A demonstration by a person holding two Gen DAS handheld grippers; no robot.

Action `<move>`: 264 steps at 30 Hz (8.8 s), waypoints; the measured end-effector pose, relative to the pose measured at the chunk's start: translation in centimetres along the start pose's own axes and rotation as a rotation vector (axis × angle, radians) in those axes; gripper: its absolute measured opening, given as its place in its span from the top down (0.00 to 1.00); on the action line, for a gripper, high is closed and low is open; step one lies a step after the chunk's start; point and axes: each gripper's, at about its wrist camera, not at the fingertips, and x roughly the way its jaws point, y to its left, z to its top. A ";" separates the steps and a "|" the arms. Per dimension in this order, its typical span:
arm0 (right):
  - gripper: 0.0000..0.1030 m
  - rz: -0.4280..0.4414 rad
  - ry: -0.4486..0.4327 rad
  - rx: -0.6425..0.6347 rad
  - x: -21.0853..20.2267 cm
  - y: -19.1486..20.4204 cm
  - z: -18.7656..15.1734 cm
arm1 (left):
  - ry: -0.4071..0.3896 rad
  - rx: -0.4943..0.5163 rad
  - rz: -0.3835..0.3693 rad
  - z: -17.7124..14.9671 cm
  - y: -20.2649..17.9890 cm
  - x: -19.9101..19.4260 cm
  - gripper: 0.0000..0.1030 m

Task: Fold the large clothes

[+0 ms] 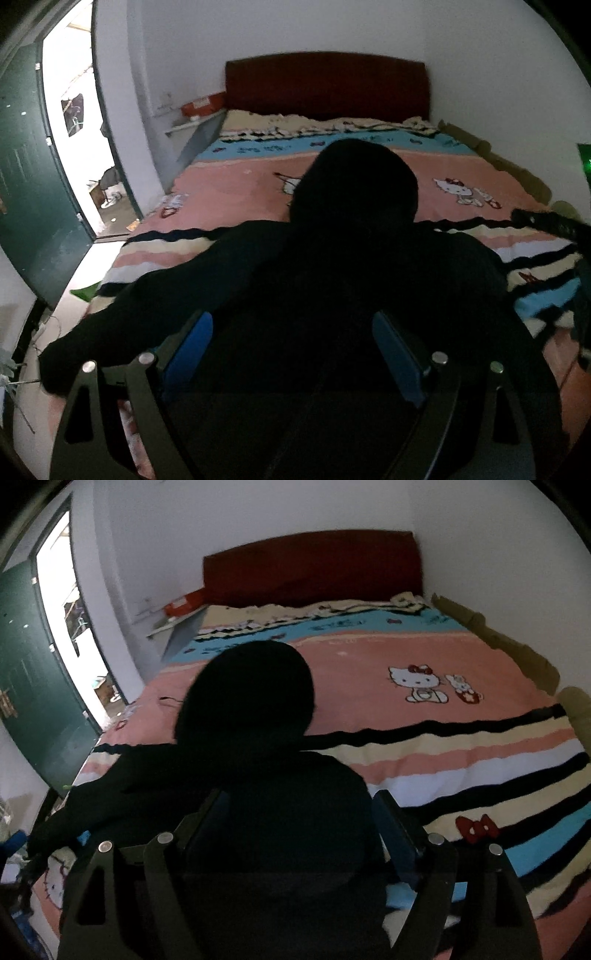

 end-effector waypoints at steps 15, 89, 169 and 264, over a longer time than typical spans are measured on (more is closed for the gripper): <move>0.21 0.003 0.149 0.045 12.9 -2.6 -4.9 | 0.211 -0.066 0.024 -1.7 -0.6 16.8 0.14; 0.10 -0.046 -0.018 0.055 -15.5 -1.1 -15.7 | 0.188 -0.530 0.161 -19.2 27.3 -7.7 0.14; 0.10 -0.237 -0.085 0.240 -16.3 -17.8 -13.8 | -0.120 -0.518 -0.291 9.0 7.6 -7.2 0.90; 0.09 -0.019 0.147 -0.371 9.8 6.7 -8.4 | 0.159 -0.111 -0.265 -0.3 5.0 17.9 0.47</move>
